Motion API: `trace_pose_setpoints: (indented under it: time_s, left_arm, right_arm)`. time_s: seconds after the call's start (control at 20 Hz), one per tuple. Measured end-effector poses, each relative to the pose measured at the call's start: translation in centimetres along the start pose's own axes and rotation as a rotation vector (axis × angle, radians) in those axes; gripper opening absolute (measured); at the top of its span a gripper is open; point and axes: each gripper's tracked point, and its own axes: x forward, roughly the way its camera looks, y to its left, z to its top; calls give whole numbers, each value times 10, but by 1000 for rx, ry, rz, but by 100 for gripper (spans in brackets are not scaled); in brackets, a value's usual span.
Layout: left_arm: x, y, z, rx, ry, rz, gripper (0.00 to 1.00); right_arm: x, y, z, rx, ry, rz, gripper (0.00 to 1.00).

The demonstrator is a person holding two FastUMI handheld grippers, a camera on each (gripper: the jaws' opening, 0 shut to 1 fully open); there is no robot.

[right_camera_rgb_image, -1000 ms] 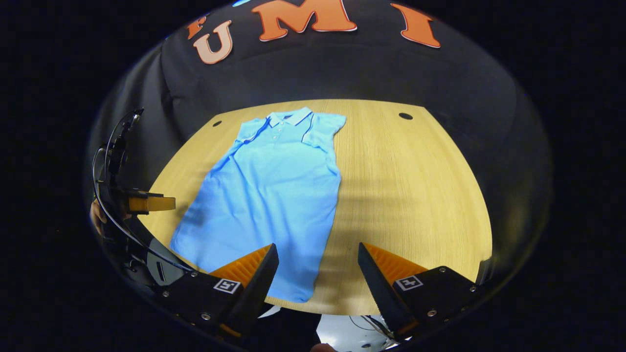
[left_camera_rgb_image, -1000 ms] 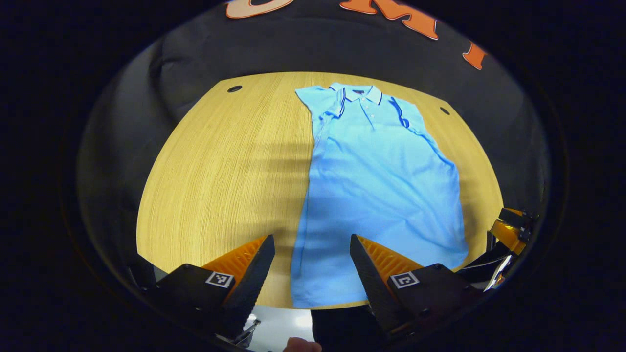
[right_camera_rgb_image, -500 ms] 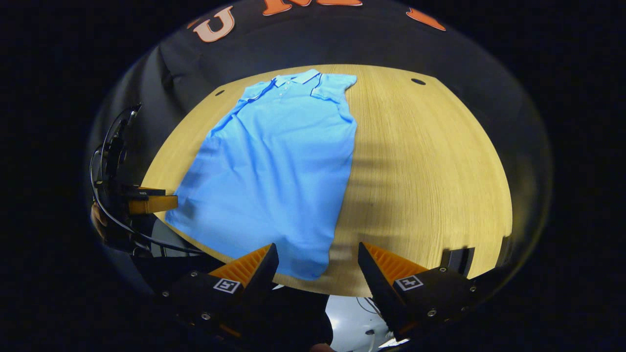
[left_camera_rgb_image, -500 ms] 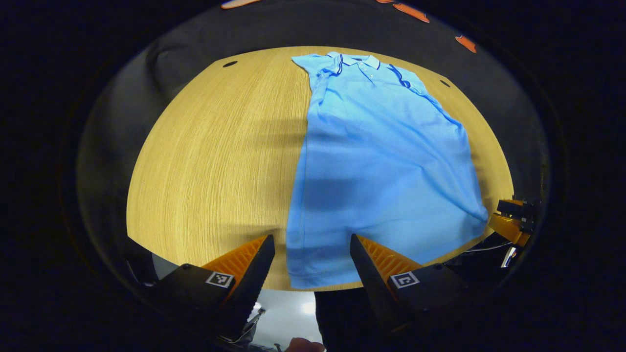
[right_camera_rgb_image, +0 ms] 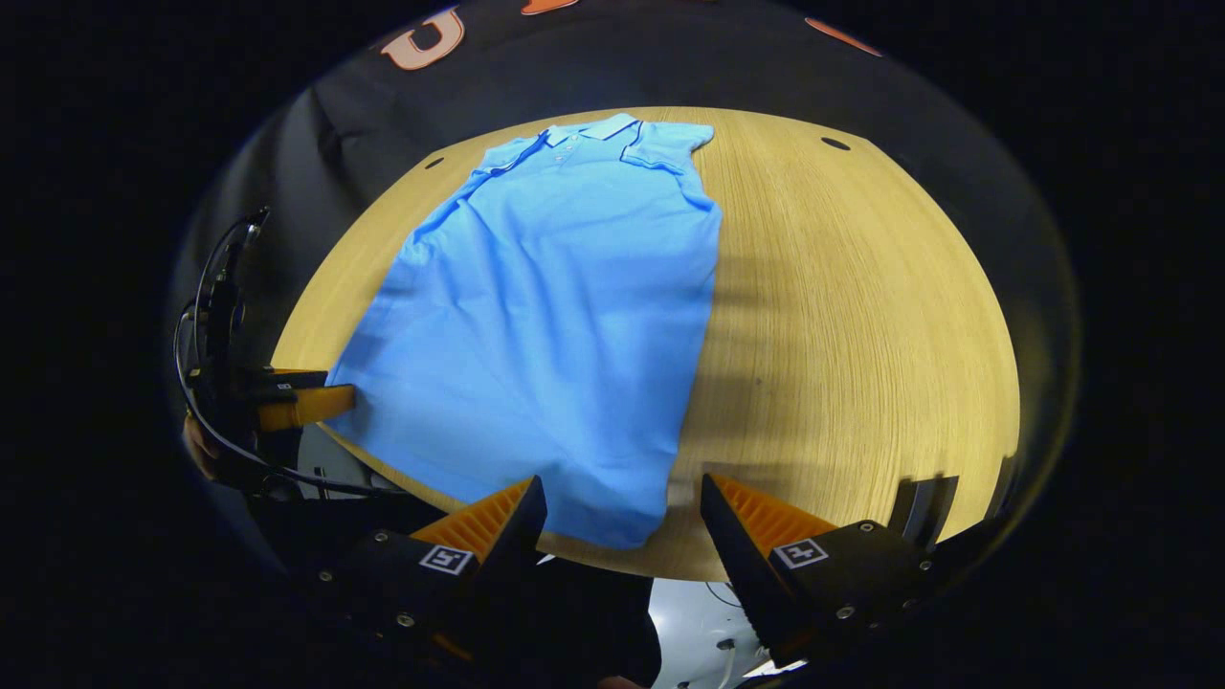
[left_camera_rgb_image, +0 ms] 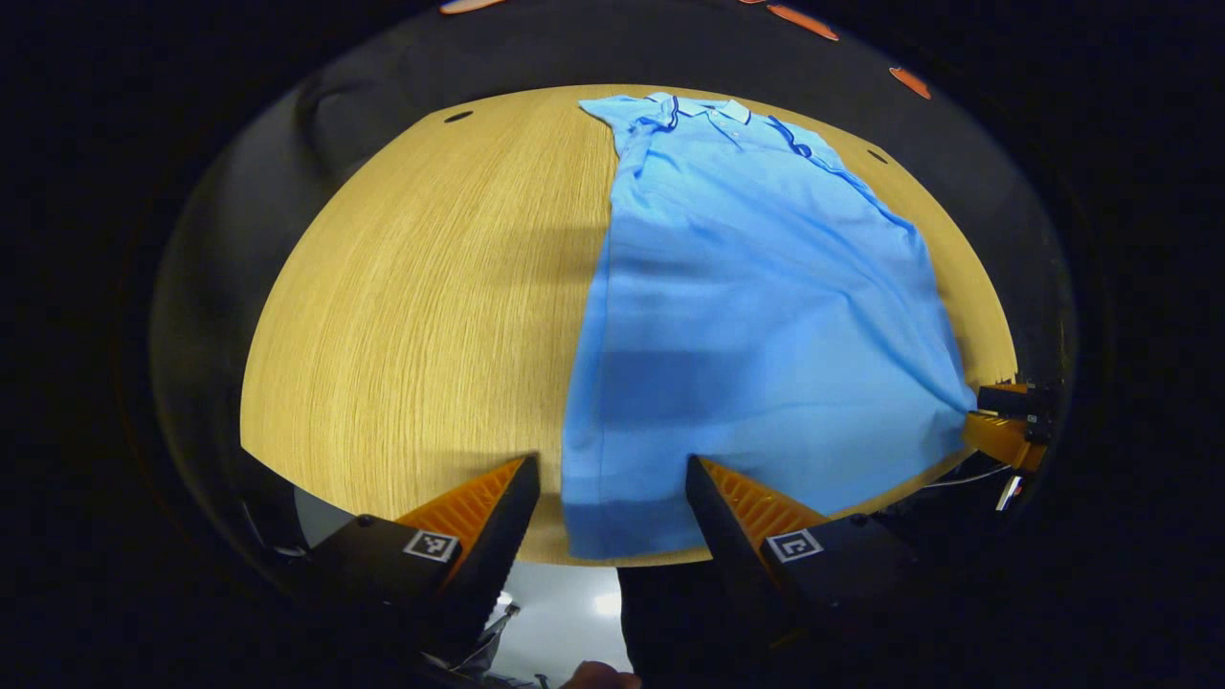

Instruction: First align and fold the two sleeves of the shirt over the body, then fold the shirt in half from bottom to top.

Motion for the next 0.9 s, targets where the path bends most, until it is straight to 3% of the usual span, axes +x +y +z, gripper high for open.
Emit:
trace_pose_setpoints:
  time_s: [0.3,0.55,0.6,0.65,0.7,0.75,0.8,0.9]
  left_arm:
    - [0,1,-3,38,-14,-10,100]
    - [1,-7,-6,-27,10,13,96]
    - [0,-11,-6,-38,19,17,76]
    - [-1,-13,-5,-47,19,21,65]
    - [1,-17,-2,-52,21,23,41]
    - [2,-20,-1,-35,19,24,27]
    - [2,-21,-2,-2,26,22,13]
    - [2,-23,0,28,24,-2,12]
  right_arm:
    - [7,3,-5,-4,7,15,97]
    - [7,1,-8,-16,13,20,85]
    - [8,5,-9,-14,27,34,76]
    - [8,8,-11,-12,34,45,65]
    - [10,10,-10,-12,39,47,57]
    - [12,5,-10,-7,36,27,49]
    - [14,3,-7,21,33,16,22]
    - [15,12,-5,72,47,53,7]
